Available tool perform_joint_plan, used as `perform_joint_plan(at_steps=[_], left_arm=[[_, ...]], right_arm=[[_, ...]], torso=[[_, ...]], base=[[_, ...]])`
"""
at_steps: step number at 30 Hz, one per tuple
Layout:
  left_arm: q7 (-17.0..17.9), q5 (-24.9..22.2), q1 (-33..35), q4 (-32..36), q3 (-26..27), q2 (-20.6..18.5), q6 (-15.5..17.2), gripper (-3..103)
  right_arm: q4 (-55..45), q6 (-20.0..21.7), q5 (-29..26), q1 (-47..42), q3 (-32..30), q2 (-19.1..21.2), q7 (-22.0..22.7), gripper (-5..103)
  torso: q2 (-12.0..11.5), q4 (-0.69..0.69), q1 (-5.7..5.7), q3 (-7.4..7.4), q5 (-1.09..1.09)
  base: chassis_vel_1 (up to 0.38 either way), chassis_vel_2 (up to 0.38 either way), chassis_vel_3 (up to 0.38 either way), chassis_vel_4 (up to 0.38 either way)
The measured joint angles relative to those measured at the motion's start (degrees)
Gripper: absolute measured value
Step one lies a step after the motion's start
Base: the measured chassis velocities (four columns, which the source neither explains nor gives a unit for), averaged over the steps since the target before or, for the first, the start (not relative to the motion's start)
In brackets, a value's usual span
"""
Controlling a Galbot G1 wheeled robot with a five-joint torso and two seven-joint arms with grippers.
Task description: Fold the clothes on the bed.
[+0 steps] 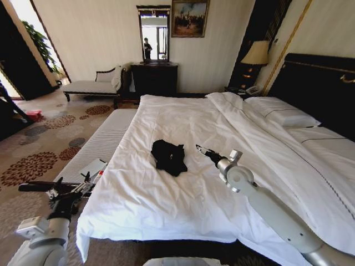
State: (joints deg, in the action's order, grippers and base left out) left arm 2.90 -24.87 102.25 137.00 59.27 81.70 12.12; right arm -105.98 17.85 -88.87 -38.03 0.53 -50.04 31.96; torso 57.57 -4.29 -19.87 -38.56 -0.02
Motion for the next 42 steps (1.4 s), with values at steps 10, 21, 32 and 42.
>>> perform_joint_plan(at_steps=[10, 21, 32, 42], left_arm=[[0.06, -0.32, -1.16, -1.42, 0.02, -1.24, 0.04, 100], [0.1, -0.36, -1.1, -1.63, 0.36, -1.1, 0.06, 100], [0.12, 0.02, -0.41, -0.62, 0.32, -0.26, -0.02, 100], [0.12, 0.28, 0.4, 0.03, 0.62, 0.43, -0.12, 100]], right_arm=[[11.49, 3.04, -0.39, 10.22, 9.75, -4.97, 2.03, 100], [22.0, 3.49, 5.22, 16.71, 15.7, -11.4, 0.88, 100], [24.0, 3.89, 7.7, 19.56, 17.81, -14.33, 1.06, 100], [27.15, 5.7, 10.24, 20.93, 19.17, -16.42, 3.05, 88]], torso=[[0.0, -0.04, 0.0, 0.0, 0.01], [0.0, -0.01, 0.01, 0.01, 0.01], [0.0, -0.03, 0.01, 0.01, 0.02], [0.01, -0.01, 0.01, 0.01, 0.02]], base=[[0.0, 0.0, 0.0, 0.0], [0.0, 0.0, 0.0, 0.0], [0.0, 0.0, 0.0, 0.0], [0.0, 0.0, 0.0, 0.0]])
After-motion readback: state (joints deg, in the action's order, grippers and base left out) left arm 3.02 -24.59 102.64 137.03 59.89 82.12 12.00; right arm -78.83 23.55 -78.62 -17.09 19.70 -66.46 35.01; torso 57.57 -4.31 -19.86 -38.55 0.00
